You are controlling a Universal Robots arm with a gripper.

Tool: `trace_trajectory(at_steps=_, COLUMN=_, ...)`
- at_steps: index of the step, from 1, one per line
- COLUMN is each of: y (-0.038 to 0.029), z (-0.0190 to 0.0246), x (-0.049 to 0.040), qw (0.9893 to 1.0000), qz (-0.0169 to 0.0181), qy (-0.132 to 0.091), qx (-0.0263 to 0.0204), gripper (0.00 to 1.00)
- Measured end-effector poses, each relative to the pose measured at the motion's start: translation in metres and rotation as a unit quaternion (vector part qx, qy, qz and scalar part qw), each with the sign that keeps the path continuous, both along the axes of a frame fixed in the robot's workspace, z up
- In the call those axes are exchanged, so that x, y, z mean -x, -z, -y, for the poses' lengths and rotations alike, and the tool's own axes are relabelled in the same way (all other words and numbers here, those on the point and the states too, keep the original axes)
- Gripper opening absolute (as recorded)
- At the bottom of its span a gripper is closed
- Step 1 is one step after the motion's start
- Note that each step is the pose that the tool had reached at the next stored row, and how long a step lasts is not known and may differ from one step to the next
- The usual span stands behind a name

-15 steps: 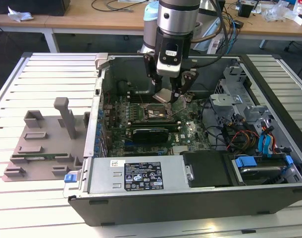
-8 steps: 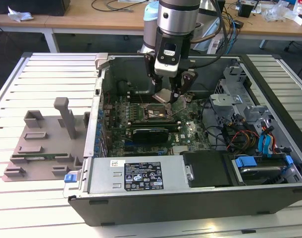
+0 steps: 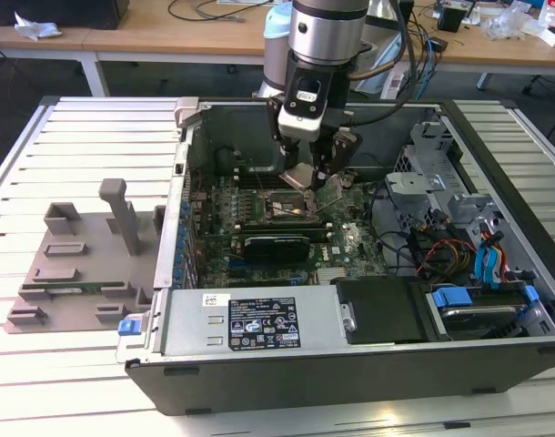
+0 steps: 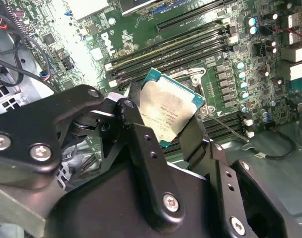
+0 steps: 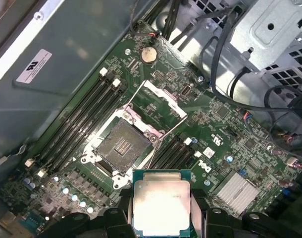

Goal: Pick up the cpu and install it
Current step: 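Place the cpu into insertion slot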

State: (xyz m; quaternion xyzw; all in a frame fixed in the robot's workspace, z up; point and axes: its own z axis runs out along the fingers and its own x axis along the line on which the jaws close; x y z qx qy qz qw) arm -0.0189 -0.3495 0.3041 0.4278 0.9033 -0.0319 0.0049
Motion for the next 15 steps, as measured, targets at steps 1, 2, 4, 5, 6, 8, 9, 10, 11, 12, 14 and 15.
trace_trajectory(at_steps=1, y=0.0000, z=0.0000, x=0.0000, qw=1.0000, qz=0.0000, qy=0.003, qx=0.0000, gripper=0.55)
trace_trajectory(at_steps=2, y=0.0001, z=0.0000, x=0.0000, qw=0.9999, qz=0.0000, qy=0.010, qx=0.0001, gripper=0.55)
trace_trajectory(at_steps=4, y=0.0001, z=0.0000, x=0.0000, qw=0.9996, qz=0.0000, qy=0.028, qx=0.0008, gripper=0.55)
trace_trajectory(at_steps=5, y=0.0002, z=0.0000, x=0.0000, qw=0.9995, qz=0.0000, qy=0.031, qx=0.0010, gripper=0.55)
trace_trajectory(at_steps=6, y=0.0002, z=0.0000, x=0.0000, qw=0.9994, qz=0.0000, qy=0.035, qx=0.0010, gripper=0.55)
trace_trajectory(at_steps=8, y=0.0002, z=0.0000, x=0.0000, qw=0.9991, qz=0.0000, qy=0.043, qx=0.0011, gripper=0.55)
trace_trajectory(at_steps=9, y=0.0002, z=0.0000, x=0.0000, qw=0.9989, qz=0.0000, qy=0.047, qx=0.0011, gripper=0.55)
trace_trajectory(at_steps=10, y=0.0003, z=0.0000, x=0.0000, qw=0.9987, qz=0.0000, qy=0.050, qx=0.0011, gripper=0.55)
trace_trajectory(at_steps=11, y=0.0003, z=0.0000, x=0.0000, qw=0.9986, qz=0.0000, qy=0.053, qx=0.0011, gripper=0.55)
trace_trajectory(at_steps=12, y=0.0003, z=0.0000, x=0.0000, qw=0.9983, qz=0.0000, qy=0.058, qx=0.0011, gripper=0.55)
trace_trajectory(at_steps=14, y=0.0004, z=0.0000, x=0.0000, qw=0.9980, qz=0.0000, qy=0.063, qx=0.0011, gripper=0.55)
trace_trajectory(at_steps=15, y=0.0004, z=0.0000, x=0.0000, qw=0.9977, qz=0.0000, qy=0.068, qx=0.0011, gripper=0.55)
